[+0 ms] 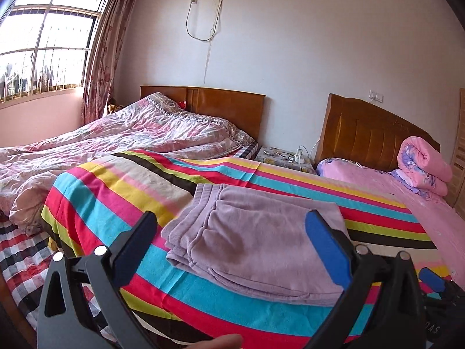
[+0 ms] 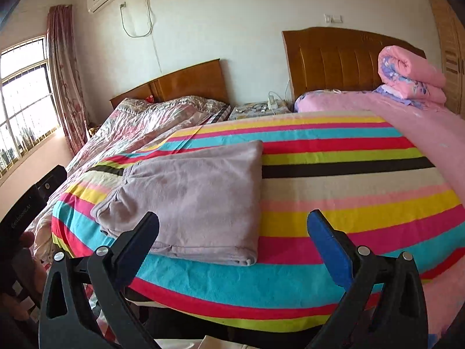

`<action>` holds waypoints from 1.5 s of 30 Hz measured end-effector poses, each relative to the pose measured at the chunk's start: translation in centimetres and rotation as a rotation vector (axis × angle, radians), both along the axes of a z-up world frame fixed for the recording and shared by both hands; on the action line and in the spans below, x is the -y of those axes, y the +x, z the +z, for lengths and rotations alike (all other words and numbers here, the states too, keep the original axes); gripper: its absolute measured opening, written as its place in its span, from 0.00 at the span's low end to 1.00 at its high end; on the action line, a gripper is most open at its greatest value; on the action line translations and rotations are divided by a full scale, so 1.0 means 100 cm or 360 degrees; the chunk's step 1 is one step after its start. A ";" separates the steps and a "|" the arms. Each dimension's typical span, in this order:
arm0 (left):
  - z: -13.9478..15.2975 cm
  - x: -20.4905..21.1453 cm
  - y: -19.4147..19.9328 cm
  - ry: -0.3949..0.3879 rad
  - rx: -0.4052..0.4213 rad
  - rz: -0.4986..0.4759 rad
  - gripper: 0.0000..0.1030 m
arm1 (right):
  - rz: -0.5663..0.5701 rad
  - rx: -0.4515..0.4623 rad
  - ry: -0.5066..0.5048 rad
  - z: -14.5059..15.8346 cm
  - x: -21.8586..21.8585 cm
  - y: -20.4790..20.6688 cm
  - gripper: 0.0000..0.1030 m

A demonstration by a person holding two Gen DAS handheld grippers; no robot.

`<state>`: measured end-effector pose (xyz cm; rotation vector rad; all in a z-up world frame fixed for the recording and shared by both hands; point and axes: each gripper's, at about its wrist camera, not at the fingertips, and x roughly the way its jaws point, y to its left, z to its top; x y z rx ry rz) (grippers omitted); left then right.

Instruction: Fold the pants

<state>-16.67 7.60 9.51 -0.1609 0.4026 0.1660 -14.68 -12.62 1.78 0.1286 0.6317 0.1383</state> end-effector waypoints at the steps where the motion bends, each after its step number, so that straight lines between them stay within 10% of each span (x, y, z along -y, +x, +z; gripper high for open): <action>1: -0.006 0.003 0.003 0.0015 -0.0050 -0.0014 0.99 | 0.0016 -0.0011 -0.0054 -0.004 -0.007 0.000 0.96; 45: -0.029 0.016 0.004 0.0149 -0.0176 -0.0142 0.99 | -0.0016 0.0065 -0.0101 0.003 -0.005 -0.009 0.96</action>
